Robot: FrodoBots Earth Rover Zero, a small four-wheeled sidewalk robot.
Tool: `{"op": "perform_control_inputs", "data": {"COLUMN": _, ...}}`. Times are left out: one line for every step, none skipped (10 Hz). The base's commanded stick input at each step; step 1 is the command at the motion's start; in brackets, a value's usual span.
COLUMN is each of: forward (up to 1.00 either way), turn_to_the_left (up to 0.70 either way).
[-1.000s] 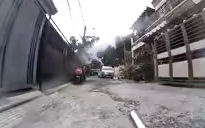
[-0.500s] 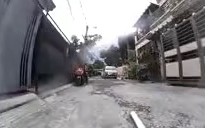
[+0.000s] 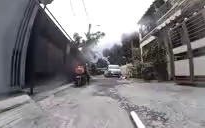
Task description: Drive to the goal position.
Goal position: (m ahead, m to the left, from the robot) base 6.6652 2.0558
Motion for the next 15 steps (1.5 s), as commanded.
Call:
{"op": "perform_control_inputs", "data": {"forward": 0.7, "turn_to_the_left": -0.1}}
{"op": "perform_control_inputs", "data": {"forward": 0.7, "turn_to_the_left": -0.09}}
{"op": "perform_control_inputs", "data": {"forward": 0.7, "turn_to_the_left": -0.01}}
{"op": "perform_control_inputs", "data": {"forward": 0.7, "turn_to_the_left": 0.0}}
{"op": "perform_control_inputs", "data": {"forward": 0.7, "turn_to_the_left": 0.0}}
{"op": "perform_control_inputs", "data": {"forward": 0.7, "turn_to_the_left": -0.14}}
{"op": "perform_control_inputs", "data": {"forward": 0.7, "turn_to_the_left": -0.28}}
{"op": "perform_control_inputs", "data": {"forward": 0.7, "turn_to_the_left": -0.29}}
{"op": "perform_control_inputs", "data": {"forward": 0.7, "turn_to_the_left": -0.17}}
{"op": "perform_control_inputs", "data": {"forward": 0.65, "turn_to_the_left": -0.02}}
{"op": "perform_control_inputs", "data": {"forward": 0.64, "turn_to_the_left": 0.0}}
{"op": "perform_control_inputs", "data": {"forward": 0.64, "turn_to_the_left": -0.11}}
{"op": "perform_control_inputs", "data": {"forward": 0.67, "turn_to_the_left": -0.27}}
{"op": "perform_control_inputs", "data": {"forward": 0.7, "turn_to_the_left": -0.35}}
{"op": "perform_control_inputs", "data": {"forward": 0.7, "turn_to_the_left": -0.35}}
